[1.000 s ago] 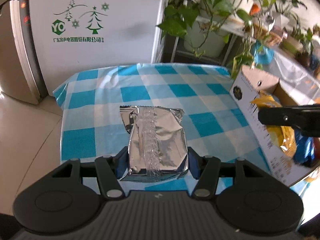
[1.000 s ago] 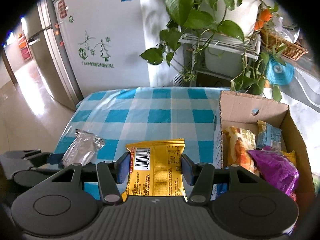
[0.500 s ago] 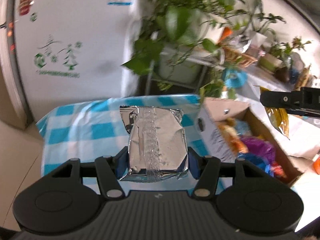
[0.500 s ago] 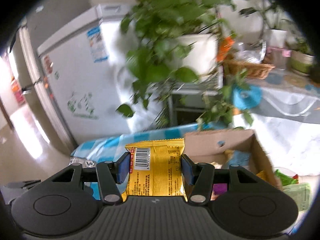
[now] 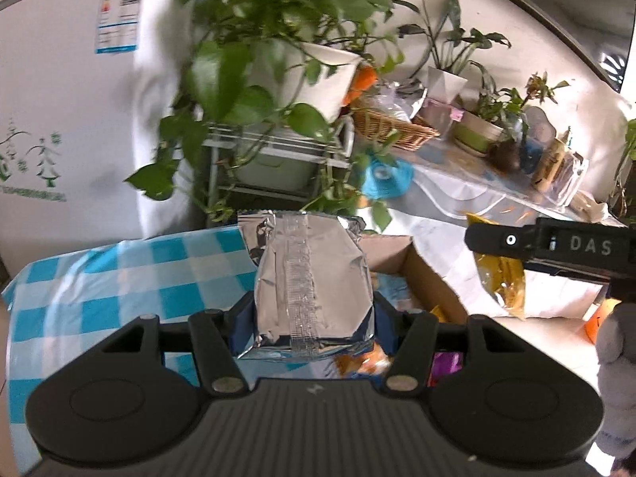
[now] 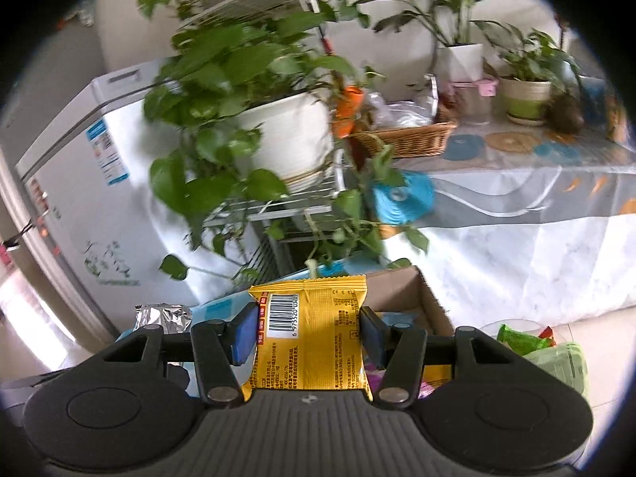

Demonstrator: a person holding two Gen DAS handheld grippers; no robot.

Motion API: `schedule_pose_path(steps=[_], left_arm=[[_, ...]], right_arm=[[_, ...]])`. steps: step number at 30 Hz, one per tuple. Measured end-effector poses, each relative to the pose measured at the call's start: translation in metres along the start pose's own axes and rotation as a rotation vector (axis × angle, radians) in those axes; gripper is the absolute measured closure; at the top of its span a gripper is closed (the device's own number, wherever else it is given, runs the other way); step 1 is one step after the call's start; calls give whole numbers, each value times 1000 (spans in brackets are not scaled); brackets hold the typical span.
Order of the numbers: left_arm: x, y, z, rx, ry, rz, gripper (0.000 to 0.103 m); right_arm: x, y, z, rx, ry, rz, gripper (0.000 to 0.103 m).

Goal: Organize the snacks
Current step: 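Carry the silver bag with left tool while right tool carries the yellow bag to the box, then open left gripper over the box while right gripper releases the yellow bag inside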

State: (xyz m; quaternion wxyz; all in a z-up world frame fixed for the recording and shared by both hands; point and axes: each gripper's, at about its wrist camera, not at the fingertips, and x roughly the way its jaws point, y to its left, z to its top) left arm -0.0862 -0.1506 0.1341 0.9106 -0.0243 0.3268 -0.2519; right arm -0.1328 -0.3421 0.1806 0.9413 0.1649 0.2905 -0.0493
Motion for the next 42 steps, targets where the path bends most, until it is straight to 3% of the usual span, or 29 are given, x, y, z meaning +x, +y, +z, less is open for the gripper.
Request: schedule_pose_path(steps=[7, 26, 28, 30, 42], left_arm=[[24, -31, 5, 12, 24, -29, 44], [76, -66, -1, 45, 115, -25, 41], [73, -70, 1, 69, 107, -10, 25], [69, -73, 3, 86, 98, 19, 18], [49, -62, 1, 76, 150, 92, 13]], right_arm=[[7, -26, 9, 100, -9, -9, 43], [54, -42, 18, 138, 78, -24, 42], [56, -43, 19, 146, 76, -32, 34], [55, -46, 20, 167, 69, -38, 21], [42, -43, 17, 135, 65, -69, 7]])
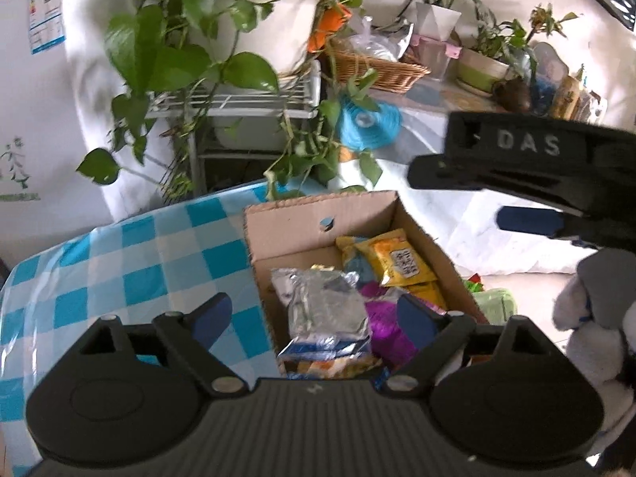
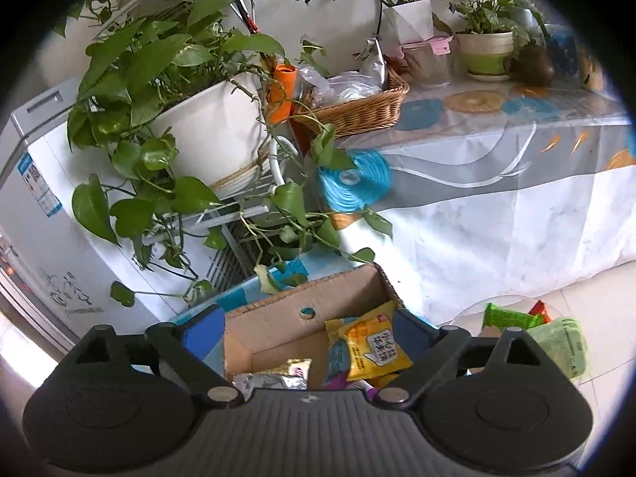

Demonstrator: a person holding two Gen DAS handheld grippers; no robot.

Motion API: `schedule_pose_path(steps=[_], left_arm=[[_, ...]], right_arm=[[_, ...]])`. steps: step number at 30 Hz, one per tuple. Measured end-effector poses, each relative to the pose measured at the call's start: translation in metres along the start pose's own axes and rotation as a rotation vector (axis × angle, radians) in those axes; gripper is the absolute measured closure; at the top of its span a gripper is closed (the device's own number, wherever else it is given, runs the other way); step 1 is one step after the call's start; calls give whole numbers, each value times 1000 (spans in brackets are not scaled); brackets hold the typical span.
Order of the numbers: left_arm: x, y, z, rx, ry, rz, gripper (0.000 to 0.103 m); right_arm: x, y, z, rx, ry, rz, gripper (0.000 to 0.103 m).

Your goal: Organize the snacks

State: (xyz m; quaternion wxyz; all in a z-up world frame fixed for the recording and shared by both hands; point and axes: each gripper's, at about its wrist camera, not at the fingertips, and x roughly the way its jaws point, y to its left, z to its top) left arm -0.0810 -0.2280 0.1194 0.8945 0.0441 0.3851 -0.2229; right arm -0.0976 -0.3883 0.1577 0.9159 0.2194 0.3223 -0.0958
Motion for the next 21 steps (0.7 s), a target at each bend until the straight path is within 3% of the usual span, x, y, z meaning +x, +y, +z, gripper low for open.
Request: schedule_pose_path(steps=[4, 14, 21], left_arm=[[-7, 6, -7, -16, 15, 19, 5], [-20, 27, -21, -81, 51, 79, 4], [-24, 36, -26, -107, 64, 126, 3]], right_arm=[[-6, -1, -7, -17, 9, -45, 3], [-17, -1, -29, -65, 74, -172, 1], [-23, 10, -48, -130, 120, -216, 0]])
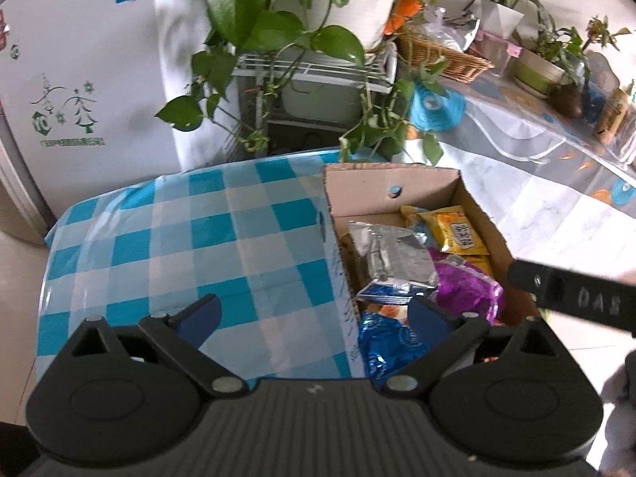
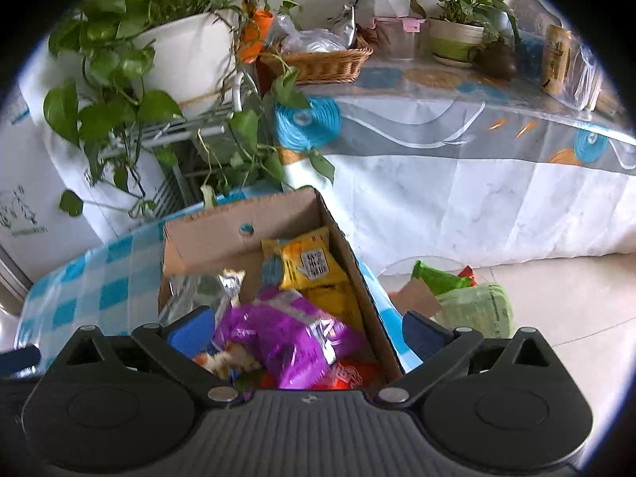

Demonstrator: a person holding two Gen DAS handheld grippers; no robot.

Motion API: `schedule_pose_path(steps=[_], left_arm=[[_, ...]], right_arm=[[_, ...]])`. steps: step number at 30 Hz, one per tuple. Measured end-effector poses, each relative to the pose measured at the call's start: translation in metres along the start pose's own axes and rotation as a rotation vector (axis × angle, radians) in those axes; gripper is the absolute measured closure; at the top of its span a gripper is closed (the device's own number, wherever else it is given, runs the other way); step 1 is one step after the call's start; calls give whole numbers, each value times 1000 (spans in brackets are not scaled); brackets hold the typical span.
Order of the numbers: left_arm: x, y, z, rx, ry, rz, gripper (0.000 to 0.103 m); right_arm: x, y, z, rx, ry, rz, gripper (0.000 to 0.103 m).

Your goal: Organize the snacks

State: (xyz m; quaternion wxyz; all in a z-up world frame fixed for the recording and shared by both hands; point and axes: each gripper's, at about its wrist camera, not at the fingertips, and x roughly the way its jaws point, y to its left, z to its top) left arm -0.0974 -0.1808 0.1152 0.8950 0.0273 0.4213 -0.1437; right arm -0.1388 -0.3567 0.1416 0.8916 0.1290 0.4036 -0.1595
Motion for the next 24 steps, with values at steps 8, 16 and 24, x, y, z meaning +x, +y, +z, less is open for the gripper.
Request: schedule_pose_path(steps=[8, 16, 24], left_arm=[[-4, -1, 0, 14, -4, 57, 2], [-4, -7, 1, 46, -12, 96, 1], [-4, -9, 3, 59, -19, 118, 1]], right_arm=[[-4, 6, -13, -32, 32, -41, 0], [-4, 10, -15, -70, 42, -48, 0], [-3, 11, -15, -90, 46, -65, 0]])
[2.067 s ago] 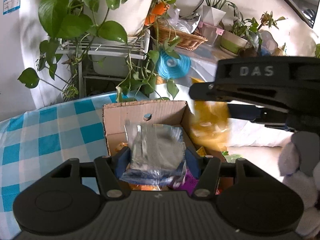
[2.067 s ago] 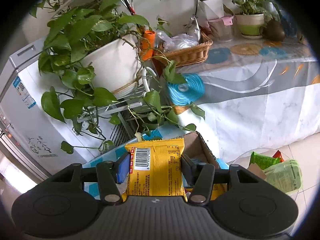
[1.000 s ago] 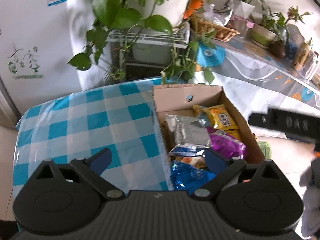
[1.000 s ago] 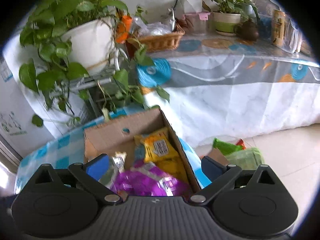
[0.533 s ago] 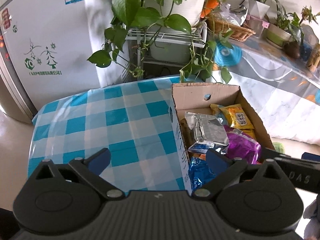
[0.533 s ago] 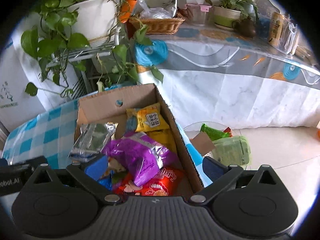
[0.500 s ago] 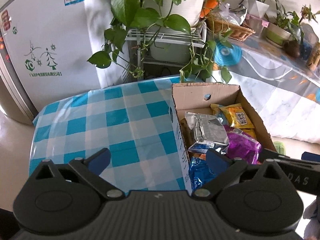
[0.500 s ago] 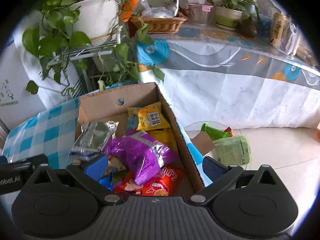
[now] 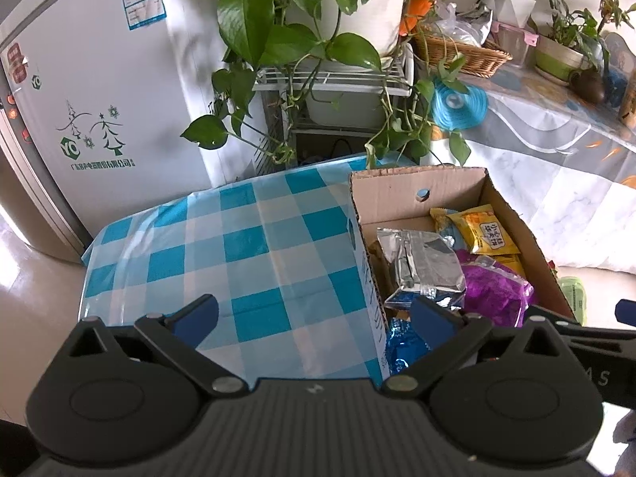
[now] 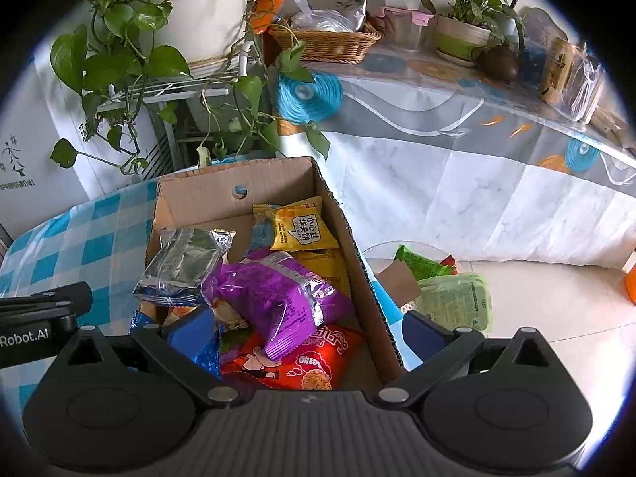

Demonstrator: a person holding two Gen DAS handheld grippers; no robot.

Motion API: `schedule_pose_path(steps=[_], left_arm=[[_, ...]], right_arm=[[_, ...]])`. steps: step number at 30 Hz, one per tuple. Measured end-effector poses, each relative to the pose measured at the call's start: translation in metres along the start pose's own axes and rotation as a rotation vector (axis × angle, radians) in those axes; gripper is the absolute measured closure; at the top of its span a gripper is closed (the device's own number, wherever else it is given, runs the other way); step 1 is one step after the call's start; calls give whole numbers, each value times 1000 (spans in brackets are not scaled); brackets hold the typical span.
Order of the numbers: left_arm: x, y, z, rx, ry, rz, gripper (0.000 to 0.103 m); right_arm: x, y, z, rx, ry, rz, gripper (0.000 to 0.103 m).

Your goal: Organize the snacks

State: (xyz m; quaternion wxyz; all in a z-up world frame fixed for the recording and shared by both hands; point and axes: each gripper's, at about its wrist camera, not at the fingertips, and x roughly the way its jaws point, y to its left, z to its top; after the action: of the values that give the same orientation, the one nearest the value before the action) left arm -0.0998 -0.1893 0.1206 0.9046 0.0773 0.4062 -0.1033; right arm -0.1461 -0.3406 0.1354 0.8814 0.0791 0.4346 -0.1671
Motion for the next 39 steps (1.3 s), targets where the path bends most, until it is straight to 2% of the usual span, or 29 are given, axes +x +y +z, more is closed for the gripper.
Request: schedule_pose_path(steps=[9, 17, 39], left_arm=[[1, -3, 0, 11, 11, 13, 1], [0, -1, 3, 2, 28, -37, 1], [1, 12, 0, 20, 28, -39, 1]], right_arm=[[1, 0, 0, 1, 8, -2, 0], [3, -3, 1, 23, 18, 7, 0], [2, 6, 2, 5, 10, 27, 0]])
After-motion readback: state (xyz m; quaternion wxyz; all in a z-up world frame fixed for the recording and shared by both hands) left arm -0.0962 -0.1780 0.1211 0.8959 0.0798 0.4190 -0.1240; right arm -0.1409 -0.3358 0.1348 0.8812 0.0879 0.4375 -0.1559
